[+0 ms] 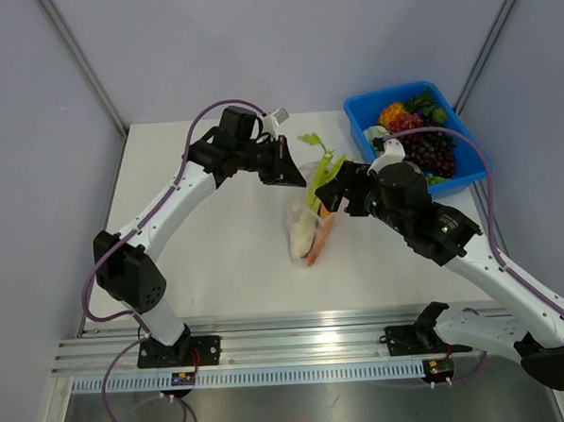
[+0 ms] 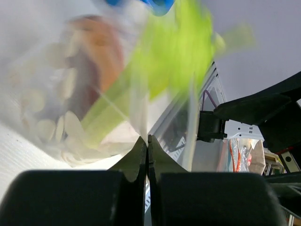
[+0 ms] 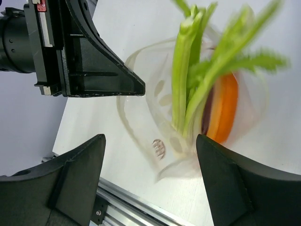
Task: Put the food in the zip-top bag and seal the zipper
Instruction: Adjust the fake vegetable in the zipper food storage bag.
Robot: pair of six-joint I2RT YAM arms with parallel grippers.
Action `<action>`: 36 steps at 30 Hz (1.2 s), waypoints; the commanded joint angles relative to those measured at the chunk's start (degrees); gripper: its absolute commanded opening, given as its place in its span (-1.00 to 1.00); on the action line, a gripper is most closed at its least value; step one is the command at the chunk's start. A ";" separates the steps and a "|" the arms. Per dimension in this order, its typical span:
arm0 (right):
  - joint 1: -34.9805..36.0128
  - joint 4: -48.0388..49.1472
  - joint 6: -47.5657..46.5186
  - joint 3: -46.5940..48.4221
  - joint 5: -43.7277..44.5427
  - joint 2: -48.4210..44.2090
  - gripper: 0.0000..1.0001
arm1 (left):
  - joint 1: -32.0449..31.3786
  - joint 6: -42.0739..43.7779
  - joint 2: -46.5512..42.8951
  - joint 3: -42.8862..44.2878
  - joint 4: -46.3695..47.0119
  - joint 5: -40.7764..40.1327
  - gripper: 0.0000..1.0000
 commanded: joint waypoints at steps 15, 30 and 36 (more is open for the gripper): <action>-15.92 -2.02 -3.86 0.65 -12.40 3.10 0.76 | 0.40 1.65 -0.67 4.57 2.59 0.96 -1.00; -19.71 3.51 -4.57 2.16 -22.98 16.38 0.45 | 0.40 1.92 -0.93 5.45 2.24 1.84 -1.00; -22.79 7.12 -3.95 3.82 -27.20 24.28 0.22 | 0.31 2.27 -1.55 5.54 2.15 2.19 -1.00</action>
